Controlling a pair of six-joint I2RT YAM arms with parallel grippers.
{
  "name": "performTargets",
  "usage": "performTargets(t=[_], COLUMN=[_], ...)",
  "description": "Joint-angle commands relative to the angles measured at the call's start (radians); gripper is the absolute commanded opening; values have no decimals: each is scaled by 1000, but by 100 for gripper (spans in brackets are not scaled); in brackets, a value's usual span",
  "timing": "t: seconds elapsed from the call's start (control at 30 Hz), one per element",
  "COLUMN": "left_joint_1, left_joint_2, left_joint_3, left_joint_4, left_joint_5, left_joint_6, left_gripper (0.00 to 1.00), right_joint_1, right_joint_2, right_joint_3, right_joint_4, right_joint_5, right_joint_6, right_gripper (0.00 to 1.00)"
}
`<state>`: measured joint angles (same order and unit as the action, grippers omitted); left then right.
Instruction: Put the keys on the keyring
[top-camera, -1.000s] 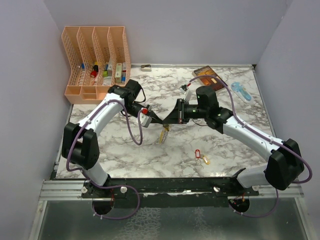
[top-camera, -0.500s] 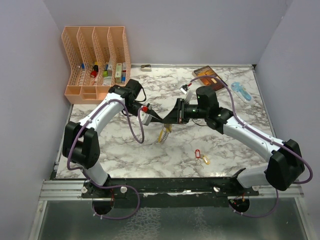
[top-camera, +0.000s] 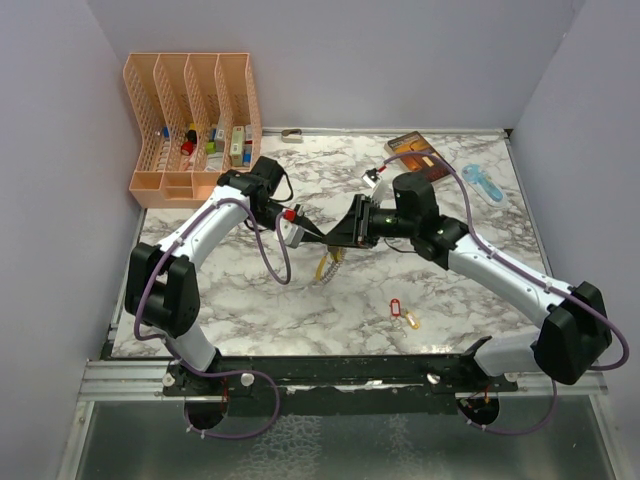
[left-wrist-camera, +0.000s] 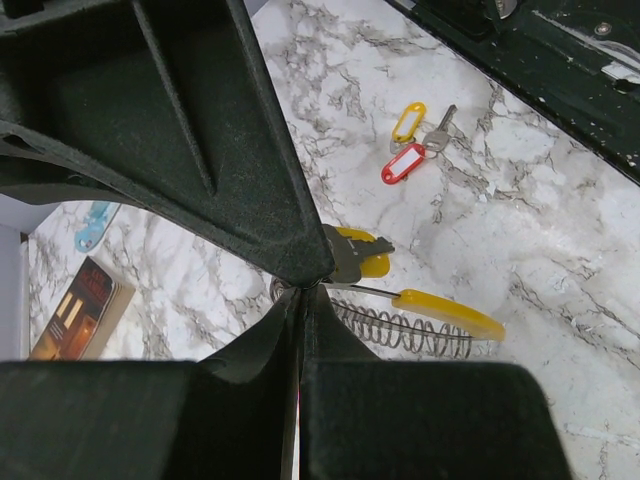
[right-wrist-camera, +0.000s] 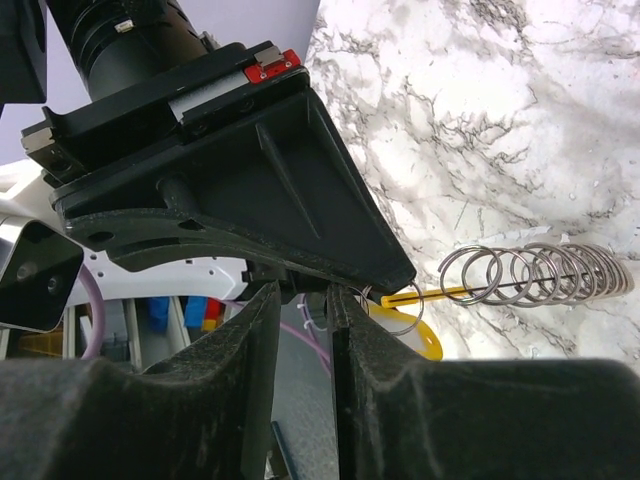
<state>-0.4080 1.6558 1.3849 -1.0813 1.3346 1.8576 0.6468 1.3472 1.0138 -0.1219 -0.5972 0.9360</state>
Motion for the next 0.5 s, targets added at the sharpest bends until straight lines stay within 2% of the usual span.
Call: performTargets(t=[0.0,0.07,0.1,0.47], left_joint_1=[-5,-5,-5,-5], left_joint_2=[16,21,23,35], left_joint_3=[10,15,17,33], left_joint_4=[28,30,31,-13], left_joint_5=[83,91,96,141], left_joint_6=[-21,-22,-22,27], left_gripper=[0,0,0,0], right_joint_1=[21,23,24,28], right_joint_2=[-36,-41,-44,-83], right_joint_3=[50,54,56,63], right_joint_4=[-43,-53,-56,-89], right_joint_5=[46,55,59,86], right_joint_6=[13,15,18,32], right_gripper=[28,39,41,47])
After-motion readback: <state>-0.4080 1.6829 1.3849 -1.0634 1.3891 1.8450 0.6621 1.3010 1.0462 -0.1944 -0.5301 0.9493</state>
